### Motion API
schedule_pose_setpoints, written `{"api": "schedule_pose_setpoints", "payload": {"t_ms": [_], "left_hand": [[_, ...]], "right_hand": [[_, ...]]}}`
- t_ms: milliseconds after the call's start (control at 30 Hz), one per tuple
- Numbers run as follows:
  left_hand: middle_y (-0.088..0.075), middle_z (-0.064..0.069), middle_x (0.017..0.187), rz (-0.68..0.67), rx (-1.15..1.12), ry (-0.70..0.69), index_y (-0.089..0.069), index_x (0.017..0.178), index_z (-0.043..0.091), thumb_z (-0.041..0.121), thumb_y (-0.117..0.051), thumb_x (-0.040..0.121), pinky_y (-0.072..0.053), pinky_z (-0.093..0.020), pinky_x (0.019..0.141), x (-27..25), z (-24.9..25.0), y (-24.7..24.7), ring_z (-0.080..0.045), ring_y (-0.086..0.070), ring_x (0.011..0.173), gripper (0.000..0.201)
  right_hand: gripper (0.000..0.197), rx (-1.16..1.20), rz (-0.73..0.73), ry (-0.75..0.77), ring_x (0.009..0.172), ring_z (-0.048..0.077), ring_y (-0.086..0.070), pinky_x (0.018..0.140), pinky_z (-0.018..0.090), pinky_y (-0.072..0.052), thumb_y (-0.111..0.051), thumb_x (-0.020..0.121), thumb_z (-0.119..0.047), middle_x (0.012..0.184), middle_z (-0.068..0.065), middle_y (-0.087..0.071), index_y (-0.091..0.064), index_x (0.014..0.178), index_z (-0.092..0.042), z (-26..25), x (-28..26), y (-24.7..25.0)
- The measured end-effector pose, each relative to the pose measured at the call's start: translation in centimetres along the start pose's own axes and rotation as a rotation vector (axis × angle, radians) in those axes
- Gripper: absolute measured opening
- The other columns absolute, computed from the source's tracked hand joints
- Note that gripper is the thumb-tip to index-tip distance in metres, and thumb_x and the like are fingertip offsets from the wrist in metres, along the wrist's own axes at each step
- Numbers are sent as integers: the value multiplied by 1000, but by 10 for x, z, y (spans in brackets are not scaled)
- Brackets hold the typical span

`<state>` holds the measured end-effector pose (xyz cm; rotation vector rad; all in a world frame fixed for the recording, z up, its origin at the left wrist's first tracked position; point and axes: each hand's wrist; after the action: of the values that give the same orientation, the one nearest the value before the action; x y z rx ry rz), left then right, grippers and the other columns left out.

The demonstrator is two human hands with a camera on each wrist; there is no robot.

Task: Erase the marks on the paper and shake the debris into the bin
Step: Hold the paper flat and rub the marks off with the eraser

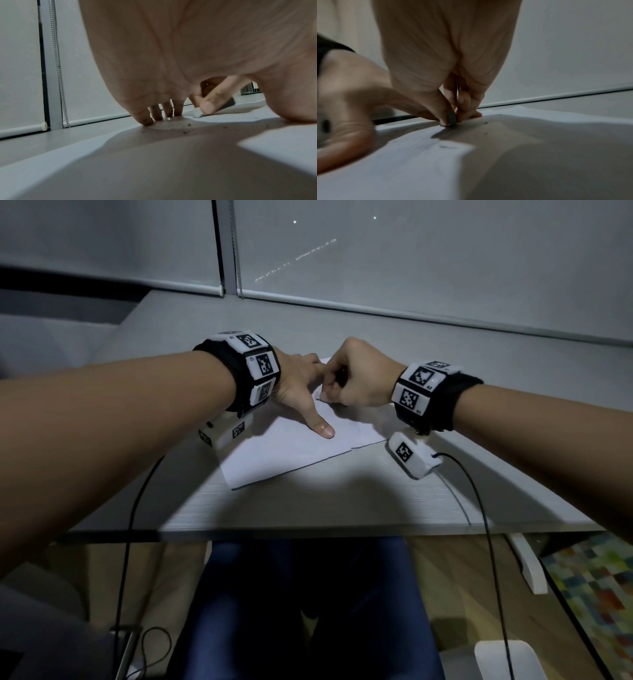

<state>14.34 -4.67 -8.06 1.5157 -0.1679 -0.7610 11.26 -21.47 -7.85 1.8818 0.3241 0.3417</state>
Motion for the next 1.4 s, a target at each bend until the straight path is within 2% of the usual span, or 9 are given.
{"api": "schedule_pose_setpoints", "payload": {"t_ms": [167,267,367,467,667,867,967,1133,1400], "left_hand": [[-34,2,157,-5,-8,36,-24,164,35,95,-74,51,-35,-57,119,-3,1,1,-29,-34,151,137],[-40,2,146,3,0,46,-36,156,31,98,-73,43,-40,-55,117,-1,3,0,-30,-43,142,137],[-47,4,132,16,-24,36,-51,137,36,103,-71,28,-46,-53,112,2,4,0,-30,-53,130,129],[-41,1,139,3,2,42,-38,153,34,101,-70,36,-42,-56,114,-2,4,2,-32,-46,138,138],[-28,1,162,-26,16,65,-20,164,46,90,-75,59,-33,-58,115,-8,8,5,-32,-30,153,126],[-28,2,159,-47,44,80,-21,158,57,90,-77,56,-34,-57,114,-10,14,9,-36,-34,150,121],[-28,1,159,-60,56,105,-16,162,54,91,-77,55,-37,-56,115,-11,17,11,-36,-35,150,129],[-29,-2,158,-66,49,125,-15,164,52,86,-78,60,-38,-53,110,-10,22,14,-37,-38,147,126],[-24,0,162,-74,74,146,-11,160,61,92,-77,51,-38,-53,112,-10,24,13,-39,-37,149,132]], "right_hand": [[13,-69,95,-100,55,15,-59,60,25,-48,-70,80,-12,62,1,-67,-76,69,-10,8,11,1],[12,-51,31,-15,55,13,-58,57,27,-50,-69,80,-15,60,-3,-66,-73,68,-14,-2,3,-4],[13,-30,-22,44,47,7,-50,52,20,-41,-70,79,-14,54,-9,-56,-69,66,-15,-11,-1,-6],[11,-43,15,3,46,2,-51,52,15,-40,-74,81,-12,55,-10,-59,-75,70,-13,-1,4,-1],[13,-117,63,-75,61,18,-63,62,32,-57,-76,84,-19,65,-2,-67,-75,73,-13,14,3,3],[15,-49,-83,44,52,0,-59,57,17,-47,-77,88,-18,54,-15,-65,-74,74,-17,6,-17,9],[12,-82,-35,7,53,-2,-59,55,10,-43,-80,87,-21,57,-14,-65,-77,76,-18,14,-10,13],[14,-126,30,-55,62,9,-64,63,28,-52,-78,88,-20,67,-7,-68,-75,76,-16,17,-7,9],[14,-54,-61,35,54,3,-59,60,22,-48,-78,87,-20,56,-12,-63,-74,76,-13,9,-20,12]]}}
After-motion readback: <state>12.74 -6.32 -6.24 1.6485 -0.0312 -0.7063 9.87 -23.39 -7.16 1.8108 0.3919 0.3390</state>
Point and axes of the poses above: each hand's wrist, its own x-axis towards the middle knuckle, its own y-axis out of the back of the hand, z = x × y
